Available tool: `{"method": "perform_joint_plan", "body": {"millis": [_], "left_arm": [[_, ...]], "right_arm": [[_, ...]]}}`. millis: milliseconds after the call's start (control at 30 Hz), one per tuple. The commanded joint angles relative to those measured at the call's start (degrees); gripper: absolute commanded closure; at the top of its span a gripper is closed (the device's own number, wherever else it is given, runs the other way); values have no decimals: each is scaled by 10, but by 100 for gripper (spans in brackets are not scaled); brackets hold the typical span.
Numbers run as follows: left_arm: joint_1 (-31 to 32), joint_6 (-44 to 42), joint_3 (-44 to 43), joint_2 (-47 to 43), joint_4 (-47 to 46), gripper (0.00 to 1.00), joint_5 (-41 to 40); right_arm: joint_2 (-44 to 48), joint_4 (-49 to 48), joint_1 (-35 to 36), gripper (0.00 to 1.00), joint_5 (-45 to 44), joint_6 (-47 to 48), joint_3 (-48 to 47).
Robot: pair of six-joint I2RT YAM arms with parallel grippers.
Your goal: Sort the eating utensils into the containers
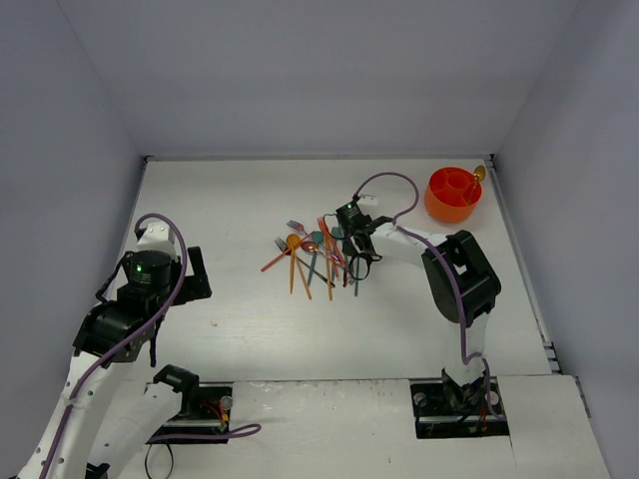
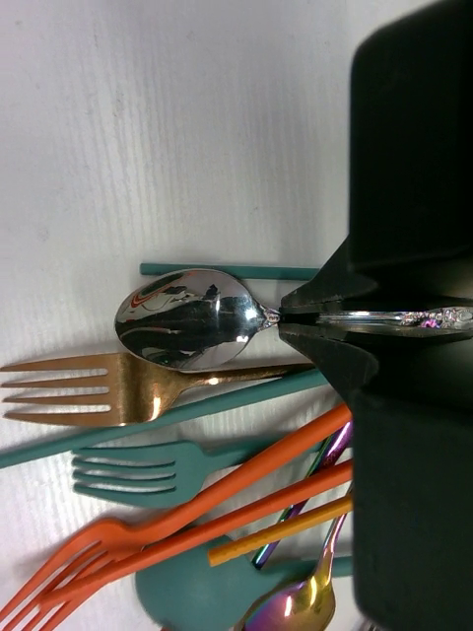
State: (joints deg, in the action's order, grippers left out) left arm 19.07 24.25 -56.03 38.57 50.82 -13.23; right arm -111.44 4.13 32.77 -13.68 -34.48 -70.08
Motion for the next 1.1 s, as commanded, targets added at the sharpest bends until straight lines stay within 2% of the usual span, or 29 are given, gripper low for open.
{"method": "perform_joint_plan", "body": {"millis": [0,233,500,667,767,900,1067], "left_arm": [[3,-4,-21,8,-15,9,-16],[3,-8,-17,9,-18,9,-25],[3,-11,-16,14,-20,9,-29],[3,-13,-11,10,-20,9,-33],[3,-12,-7,10,-22,9,-33],[3,-14,-7,14,-25,9,-35],[3,-11,-6,28,-27,9,-44]], "right_arm": [[59,4,-4,100,-17,21,-53],[143,-5,-12,100,-72,77,-81],[247,-93,-73,100,-80,145,-34],[298,-152,-162,100,-85,200,7],[318,-212,-222,100,-57,222,29],[311,-267,-311,100,-21,249,35],[277,-347,-387,100,4,284,35]]}}
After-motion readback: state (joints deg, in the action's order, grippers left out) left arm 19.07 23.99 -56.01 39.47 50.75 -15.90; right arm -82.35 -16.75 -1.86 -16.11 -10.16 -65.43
